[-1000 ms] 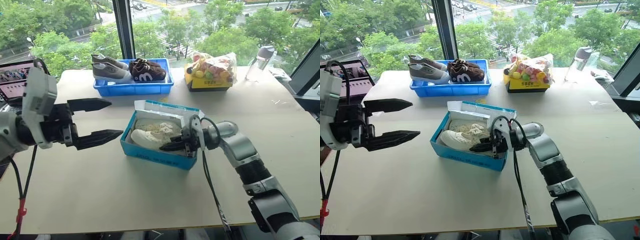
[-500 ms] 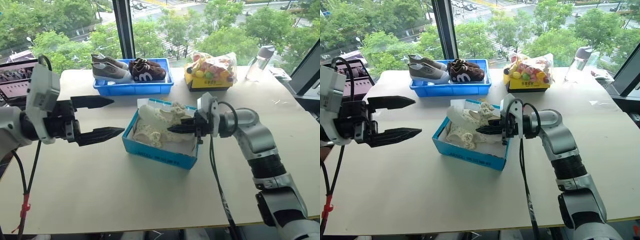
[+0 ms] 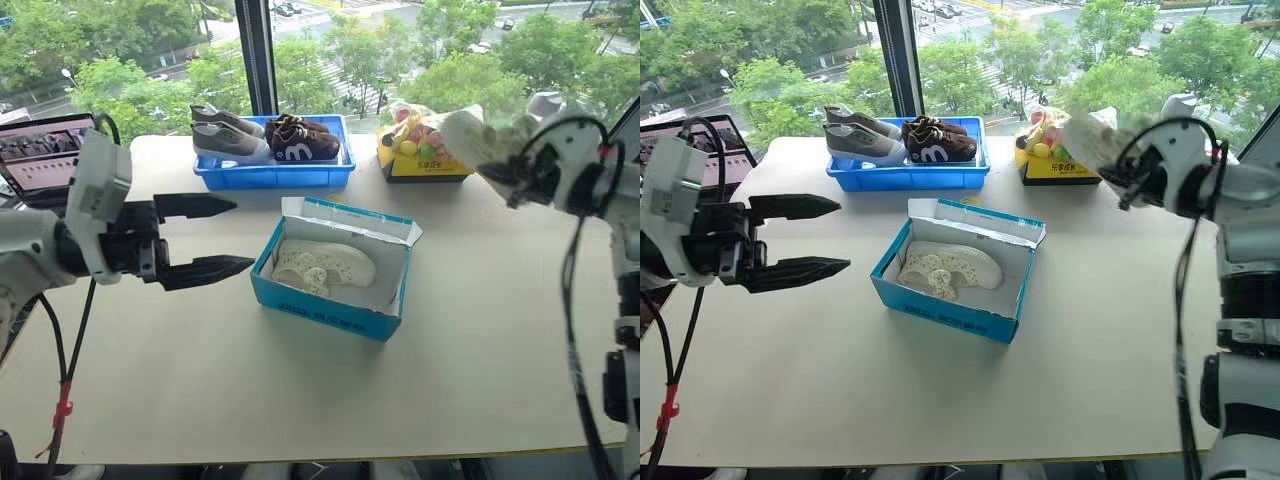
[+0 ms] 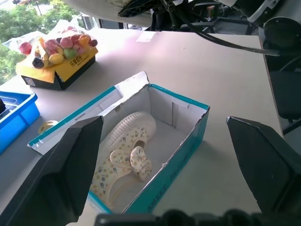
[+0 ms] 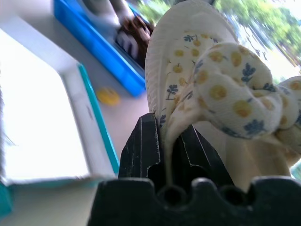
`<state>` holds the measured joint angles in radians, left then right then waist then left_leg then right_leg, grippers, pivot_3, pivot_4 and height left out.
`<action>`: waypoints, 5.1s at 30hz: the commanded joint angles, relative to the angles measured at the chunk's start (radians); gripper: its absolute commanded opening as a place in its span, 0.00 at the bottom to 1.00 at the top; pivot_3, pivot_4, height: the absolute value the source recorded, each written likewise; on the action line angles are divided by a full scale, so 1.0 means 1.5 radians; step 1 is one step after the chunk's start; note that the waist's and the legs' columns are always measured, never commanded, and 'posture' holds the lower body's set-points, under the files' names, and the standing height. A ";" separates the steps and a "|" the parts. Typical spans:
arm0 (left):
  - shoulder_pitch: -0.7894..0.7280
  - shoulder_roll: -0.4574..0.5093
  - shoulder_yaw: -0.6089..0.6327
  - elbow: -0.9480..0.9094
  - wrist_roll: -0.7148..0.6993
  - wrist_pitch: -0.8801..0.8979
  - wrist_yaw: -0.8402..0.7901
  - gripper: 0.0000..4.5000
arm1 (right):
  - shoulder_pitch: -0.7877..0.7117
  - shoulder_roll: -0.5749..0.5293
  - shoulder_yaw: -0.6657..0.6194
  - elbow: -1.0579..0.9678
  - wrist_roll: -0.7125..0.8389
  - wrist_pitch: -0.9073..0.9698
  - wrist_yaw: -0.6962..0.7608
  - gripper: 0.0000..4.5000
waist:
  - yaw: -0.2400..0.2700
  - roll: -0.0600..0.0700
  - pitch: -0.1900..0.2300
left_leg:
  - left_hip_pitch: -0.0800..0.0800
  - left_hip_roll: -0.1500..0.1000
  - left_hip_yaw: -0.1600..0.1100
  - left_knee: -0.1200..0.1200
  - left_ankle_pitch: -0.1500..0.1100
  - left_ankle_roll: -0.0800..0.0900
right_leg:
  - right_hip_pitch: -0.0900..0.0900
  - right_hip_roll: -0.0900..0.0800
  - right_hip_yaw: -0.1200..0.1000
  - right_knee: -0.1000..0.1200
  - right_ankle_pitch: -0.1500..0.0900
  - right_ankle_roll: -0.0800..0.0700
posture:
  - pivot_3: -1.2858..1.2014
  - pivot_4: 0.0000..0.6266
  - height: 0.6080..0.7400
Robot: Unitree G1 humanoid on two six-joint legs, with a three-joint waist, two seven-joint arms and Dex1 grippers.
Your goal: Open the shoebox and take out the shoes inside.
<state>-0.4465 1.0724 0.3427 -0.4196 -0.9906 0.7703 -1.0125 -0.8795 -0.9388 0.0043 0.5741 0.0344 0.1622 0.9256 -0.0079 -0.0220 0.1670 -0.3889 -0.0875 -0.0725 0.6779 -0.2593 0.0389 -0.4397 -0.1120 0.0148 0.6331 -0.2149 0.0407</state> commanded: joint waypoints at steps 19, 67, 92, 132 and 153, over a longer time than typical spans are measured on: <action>-0.026 -0.010 -0.010 -0.004 0.020 -0.006 -0.012 1.00 | 0.150 -0.120 0.039 -0.008 -0.081 0.068 0.138 0.94 | -0.017 0.003 0.002 | 0.004 0.002 0.006 0.001 -0.001 0.003 | 0.001 0.001 0.006 0.005 0.000 0.001 | 0.52 0.24 1.00; 0.040 0.007 0.068 -0.071 -0.029 0.028 0.053 1.00 | -0.066 0.259 0.197 -0.183 0.029 0.125 0.176 1.00 | -0.019 0.001 0.003 | -0.001 0.012 0.013 0.003 -0.002 -0.003 | -0.010 0.012 0.014 0.007 0.004 -0.005 | 0.52 0.24 1.00; 0.044 0.008 0.067 -0.073 -0.023 0.024 0.059 1.00 | -0.042 0.338 0.237 -0.101 -0.052 0.082 0.128 1.00 | -0.027 -0.002 0.002 | 0.013 0.016 0.014 0.001 -0.002 -0.003 | 0.002 0.016 0.015 0.005 0.005 -0.006 | 0.52 0.24 1.00; 0.012 0.002 0.026 -0.046 -0.003 0.009 0.027 1.00 | -0.013 0.334 0.023 -0.209 0.159 0.205 0.108 0.10 | -0.024 -0.004 0.001 | 0.000 0.022 0.015 0.000 -0.004 -0.007 | -0.010 0.023 0.015 0.000 0.007 -0.010 | 0.52 0.24 1.00; -0.063 -0.055 -0.080 0.014 0.047 -0.019 -0.031 1.00 | 0.110 0.252 -0.434 -0.356 0.518 0.803 -0.263 0.10 | -0.009 -0.002 0.002 | -0.004 0.022 0.017 0.001 -0.005 -0.005 | -0.012 0.022 0.017 0.000 0.008 -0.010 | 0.52 0.24 1.00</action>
<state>-0.5172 0.9884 0.2136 -0.3930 -0.9229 0.7635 -1.0461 -0.6963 -0.5431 -0.5762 0.1390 0.7492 1.3380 0.5582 -0.0221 -0.0252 0.1700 -0.3951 -0.0545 -0.0461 0.6800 -0.2659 0.0316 -0.4582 -0.0784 0.0413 0.6336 -0.2030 0.0268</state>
